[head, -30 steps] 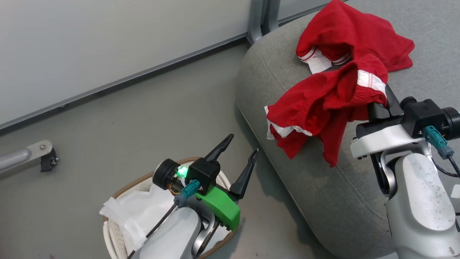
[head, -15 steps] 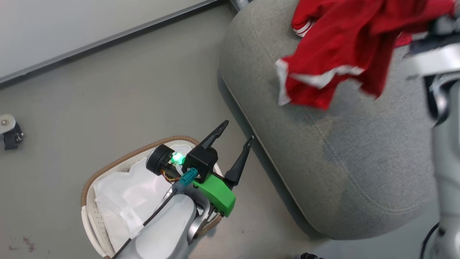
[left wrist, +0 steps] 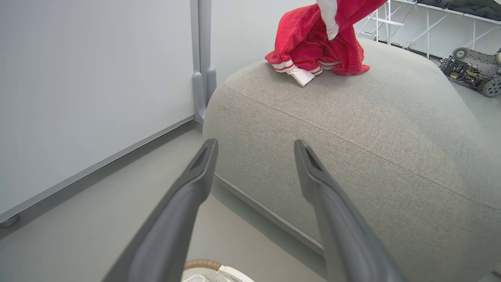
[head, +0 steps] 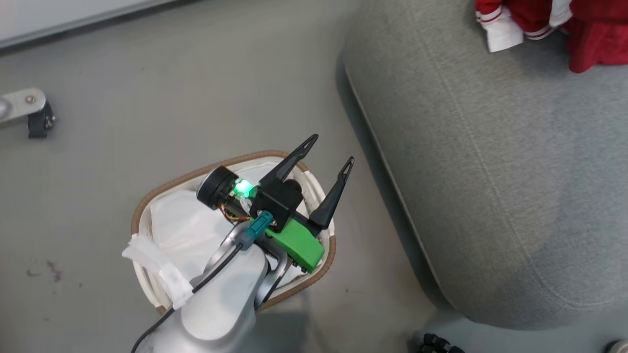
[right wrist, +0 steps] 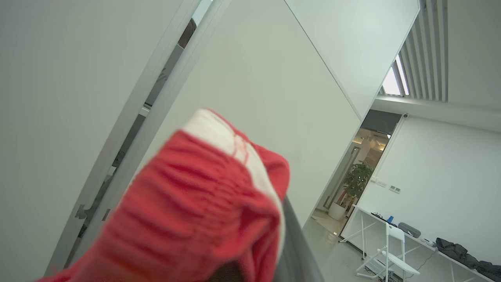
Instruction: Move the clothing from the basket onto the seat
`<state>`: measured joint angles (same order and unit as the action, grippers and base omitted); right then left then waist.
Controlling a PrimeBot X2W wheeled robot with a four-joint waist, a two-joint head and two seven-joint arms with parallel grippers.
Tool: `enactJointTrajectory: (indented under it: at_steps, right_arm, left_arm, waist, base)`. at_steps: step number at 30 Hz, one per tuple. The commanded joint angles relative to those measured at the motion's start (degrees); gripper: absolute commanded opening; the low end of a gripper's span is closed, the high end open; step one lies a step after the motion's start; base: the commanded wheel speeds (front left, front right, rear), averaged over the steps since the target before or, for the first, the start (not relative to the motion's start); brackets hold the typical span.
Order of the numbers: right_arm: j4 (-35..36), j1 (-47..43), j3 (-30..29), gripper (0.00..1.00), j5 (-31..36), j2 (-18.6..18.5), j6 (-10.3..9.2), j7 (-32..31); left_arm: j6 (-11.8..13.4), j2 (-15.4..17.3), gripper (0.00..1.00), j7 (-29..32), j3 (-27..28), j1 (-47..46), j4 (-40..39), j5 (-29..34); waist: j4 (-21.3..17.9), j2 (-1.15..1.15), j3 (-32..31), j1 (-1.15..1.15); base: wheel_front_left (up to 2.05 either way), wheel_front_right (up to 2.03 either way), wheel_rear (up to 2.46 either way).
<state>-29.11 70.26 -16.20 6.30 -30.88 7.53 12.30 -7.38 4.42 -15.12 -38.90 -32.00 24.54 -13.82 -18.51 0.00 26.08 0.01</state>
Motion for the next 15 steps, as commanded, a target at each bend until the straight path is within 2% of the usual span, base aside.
enactJointTrajectory:
  at_steps: [1, 6, 10, 15]
  right_arm:
    - [-2.17, -0.71, -0.72, 0.0, 0.47, 0.1, -0.08, 0.44]
    - [-10.65, -5.78, -5.72, 0.0, 2.17, 1.96, -0.08, 2.21]
    - [-15.22, -10.01, -9.28, 0.0, 3.98, 5.87, -0.08, 2.86]
    - [-14.09, -15.22, -10.82, 0.0, 4.98, 10.43, -0.08, 2.92]
  left_arm:
    - [-0.17, 0.59, 1.0, -0.04, 0.07, -1.5, -0.28, 0.54]
    - [-0.18, 1.23, 1.0, -0.04, -0.12, -2.89, -0.89, 1.12]
    - [-0.18, 1.81, 1.0, -0.04, 0.33, -3.35, -1.39, 1.63]
    - [-0.18, 2.28, 1.0, -0.04, 0.82, -3.15, -1.83, 1.92]
  waist:
    - [3.43, 0.0, 3.97, -0.01]
    - [5.15, 0.0, 7.44, -0.01]
    - [5.76, 0.0, 9.34, -0.01]
    - [5.69, 0.0, 10.12, -0.01]
  base:
    - [0.0, 0.0, 0.0]
    - [0.0, 0.0, 0.0]
    - [0.0, 0.0, 0.0]
    - [0.0, 0.0, 0.0]
